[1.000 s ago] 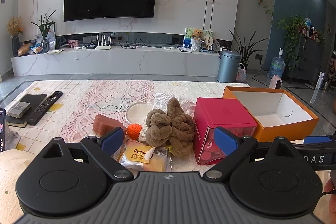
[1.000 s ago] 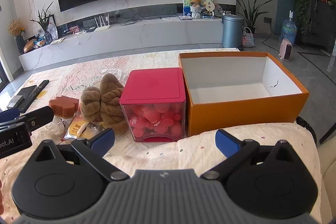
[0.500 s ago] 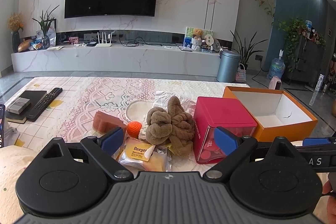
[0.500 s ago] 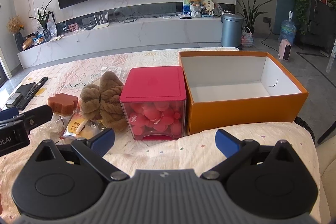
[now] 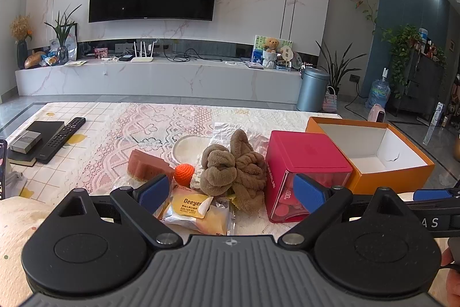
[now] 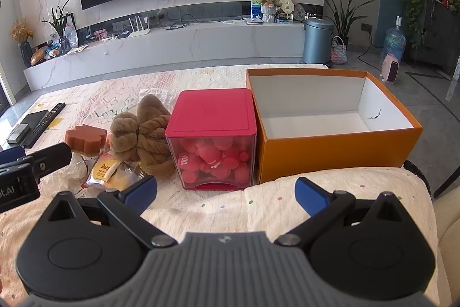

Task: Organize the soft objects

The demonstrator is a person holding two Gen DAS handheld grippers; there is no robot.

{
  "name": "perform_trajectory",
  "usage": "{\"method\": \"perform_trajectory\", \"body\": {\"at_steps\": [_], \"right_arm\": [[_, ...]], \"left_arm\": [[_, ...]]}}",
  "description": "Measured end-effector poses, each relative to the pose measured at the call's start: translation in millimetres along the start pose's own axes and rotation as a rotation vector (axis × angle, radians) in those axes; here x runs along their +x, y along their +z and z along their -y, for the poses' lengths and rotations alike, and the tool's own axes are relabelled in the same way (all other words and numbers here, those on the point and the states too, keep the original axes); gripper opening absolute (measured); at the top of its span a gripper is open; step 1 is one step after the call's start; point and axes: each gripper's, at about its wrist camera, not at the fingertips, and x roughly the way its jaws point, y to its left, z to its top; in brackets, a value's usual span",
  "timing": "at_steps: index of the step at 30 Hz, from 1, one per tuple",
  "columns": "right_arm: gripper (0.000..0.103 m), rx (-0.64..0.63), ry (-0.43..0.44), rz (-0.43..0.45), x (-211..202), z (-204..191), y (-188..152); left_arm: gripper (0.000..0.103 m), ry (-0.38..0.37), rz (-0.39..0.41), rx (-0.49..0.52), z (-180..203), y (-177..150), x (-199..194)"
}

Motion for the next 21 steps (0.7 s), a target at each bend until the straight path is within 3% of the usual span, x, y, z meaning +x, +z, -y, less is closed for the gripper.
{"method": "perform_trajectory", "body": {"at_steps": [21], "right_arm": [[0.1, 0.008, -0.003, -0.01, 0.8, -0.3, -0.9]], "left_arm": [[0.103, 0.002, -0.011, -0.01, -2.0, -6.0, -0.8]]}}
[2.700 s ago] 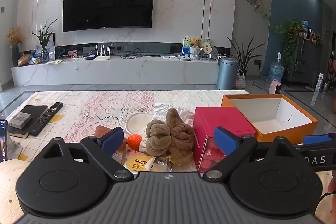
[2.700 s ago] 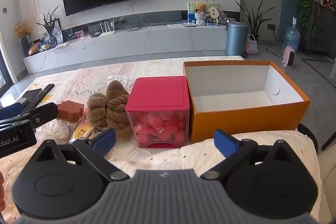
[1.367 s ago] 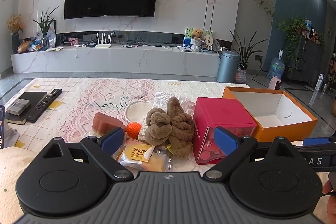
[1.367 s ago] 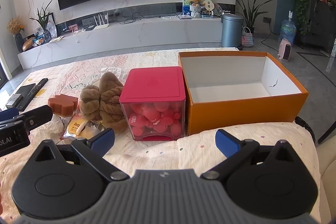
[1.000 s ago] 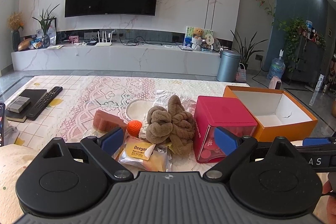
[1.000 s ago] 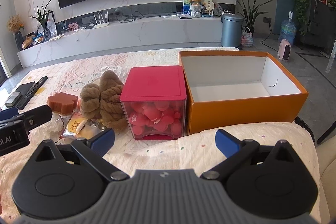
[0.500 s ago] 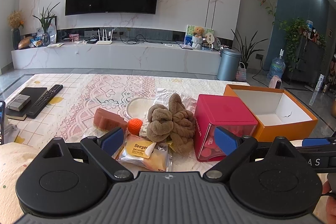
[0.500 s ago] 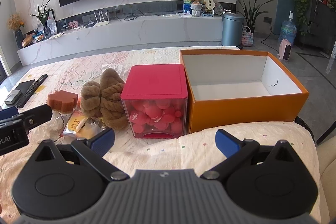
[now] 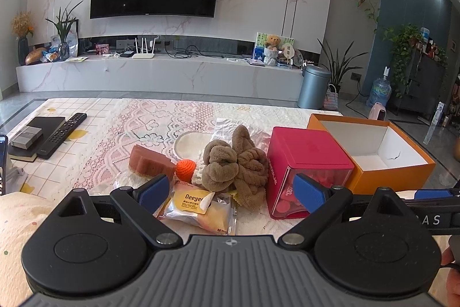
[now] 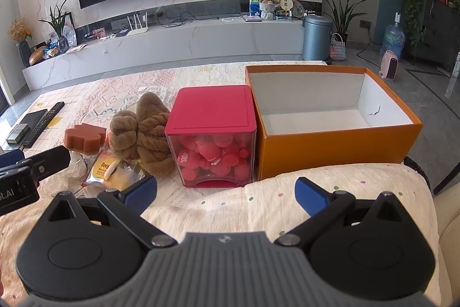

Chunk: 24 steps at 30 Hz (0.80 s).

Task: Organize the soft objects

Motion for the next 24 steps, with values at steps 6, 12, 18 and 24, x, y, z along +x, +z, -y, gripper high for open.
{"method": "perform_trajectory", "body": {"at_steps": [6, 12, 18, 24], "right_arm": [[0.1, 0.004, 0.001, -0.005, 0.7, -0.3, -0.5], [0.1, 0.004, 0.001, -0.007, 0.9, -0.3, -0.9], [0.1, 0.005, 0.001, -0.011, 1.8, -1.0, -1.9], [0.1, 0.002, 0.001, -0.019, 3.6, -3.3, -2.4]], "left_arm": [[0.103, -0.001, -0.002, -0.002, -0.1, 0.2, -0.8], [0.103, -0.001, -0.005, -0.003, 0.1, 1.2, -0.3], [0.103, -0.001, -0.006, -0.003, 0.3, 0.8, -0.1], [0.103, -0.009, -0.019, -0.007, 0.6, -3.3, 0.6]]}}
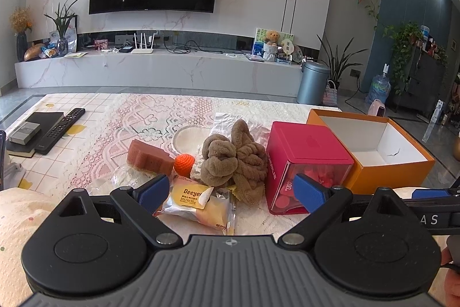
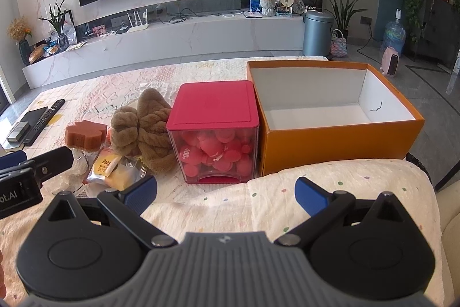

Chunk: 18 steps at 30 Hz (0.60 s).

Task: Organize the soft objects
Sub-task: 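Grasp the brown sponge with the left tool while the right tool grasps the brown plush toy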

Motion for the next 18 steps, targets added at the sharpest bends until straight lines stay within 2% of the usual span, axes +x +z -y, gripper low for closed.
{"method": "perform_trajectory", "body": {"at_steps": [8, 10, 11, 14, 15, 17, 18], "right_arm": [[0.1, -0.024, 0.008, 0.016, 2.5, -4.4, 1.3], [0.093, -0.053, 0.031, 0.042, 0.8, -8.3, 0.3], [0.085, -0.069, 0.04, 0.05, 0.9, -11.0, -0.1], [0.077, -0.105, 0.068, 0.037, 6.9, -19.7, 0.2], [0.069, -0.112, 0.084, 0.033, 8.9, -21.9, 0.1], [0.06, -0.119, 0.12, 0.018, 14.8, -26.7, 0.7], [0.06, -0.123, 0.134, 0.006, 18.2, -29.1, 1.5]], "left_arm": [[0.103, -0.016, -0.028, 0.007, -4.4, 2.9, 1.2], [0.082, -0.055, -0.046, 0.01, -7.8, 3.6, 1.7], [0.077, -0.07, -0.05, 0.01, -9.8, 3.0, 2.0], [0.073, -0.087, -0.096, -0.005, -17.2, 1.5, 5.7], [0.068, -0.105, -0.108, -0.013, -20.5, 0.9, 7.0], [0.062, -0.129, -0.123, -0.028, -27.9, -0.1, 8.9], [0.058, -0.133, -0.128, -0.036, -31.1, -0.3, 10.0]]}}
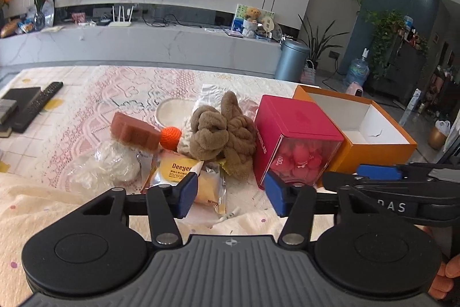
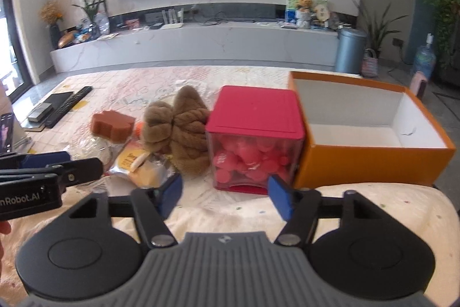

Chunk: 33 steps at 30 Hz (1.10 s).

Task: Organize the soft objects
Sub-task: 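Grasp the brown sponge with the left tool while the right tool grasps the brown plush toy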

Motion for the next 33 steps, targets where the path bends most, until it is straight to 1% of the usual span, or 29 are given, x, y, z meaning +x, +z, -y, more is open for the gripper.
{"method": "perform_trajectory", "body": {"at_steps": [1, 2, 4, 5, 7, 8, 12, 16, 18, 21, 25, 26, 28, 33], "right_arm": [[0.06, -0.002, 0.014, -0.009, 3.6, -1.5, 1.3], [0.06, -0.007, 0.027, -0.015, 7.2, -3.0, 2.9], [0.06, -0.027, 0.047, -0.025, 14.1, -7.3, 6.6], [0.06, -0.04, 0.057, -0.028, 17.5, -9.8, 8.9], [0.06, -0.074, 0.073, -0.031, 25.1, -15.6, 14.1], [0.06, -0.094, 0.08, -0.033, 29.4, -18.9, 17.0], [0.06, -0.181, 0.112, -0.044, 48.3, -34.1, 32.5], [0.062, -0.324, 0.141, -0.046, 67.7, -53.9, 50.7], [0.067, -0.414, 0.152, -0.054, 79.3, -64.0, 58.9], [0.07, -0.559, 0.155, -0.081, 96.4, -76.3, 67.2], [0.071, -0.767, 0.149, -0.138, 122.8, -89.8, 70.2], [0.074, -0.809, 0.147, -0.149, 128.9, -92.1, 69.9], [0.082, -0.86, 0.146, -0.158, 139.6, -96.3, 70.6], [0.082, -0.919, 0.171, -0.19, 159.2, -105.0, 70.5]], "left_arm": [[0.051, 0.0, -0.007, -0.011, -4.2, 1.2, 1.4], [0.049, 0.004, -0.012, -0.014, -7.9, 2.1, 2.8], [0.048, 0.033, -0.016, -0.014, -16.3, 5.6, 5.7], [0.05, 0.049, -0.011, -0.022, -21.8, 7.8, 6.7], [0.07, 0.07, -0.013, -0.042, -33.9, 14.1, 9.7], [0.073, 0.077, -0.014, -0.047, -39.7, 17.5, 11.4], [0.074, 0.098, -0.038, -0.058, -60.6, 34.0, 23.8], [0.078, 0.089, -0.076, -0.093, -81.2, 49.3, 42.3], [0.08, 0.085, -0.096, -0.11, -90.0, 54.4, 52.4], [0.084, 0.081, -0.132, -0.131, -100.0, 58.1, 68.3], [0.086, 0.087, -0.167, -0.133, -109.8, 58.2, 86.0], [0.086, 0.09, -0.171, -0.134, -112.1, 58.7, 90.1], [0.087, 0.087, -0.175, -0.138, -117.0, 60.2, 97.4], [0.089, 0.074, -0.18, -0.208, -131.6, 62.7, 112.8]]}}
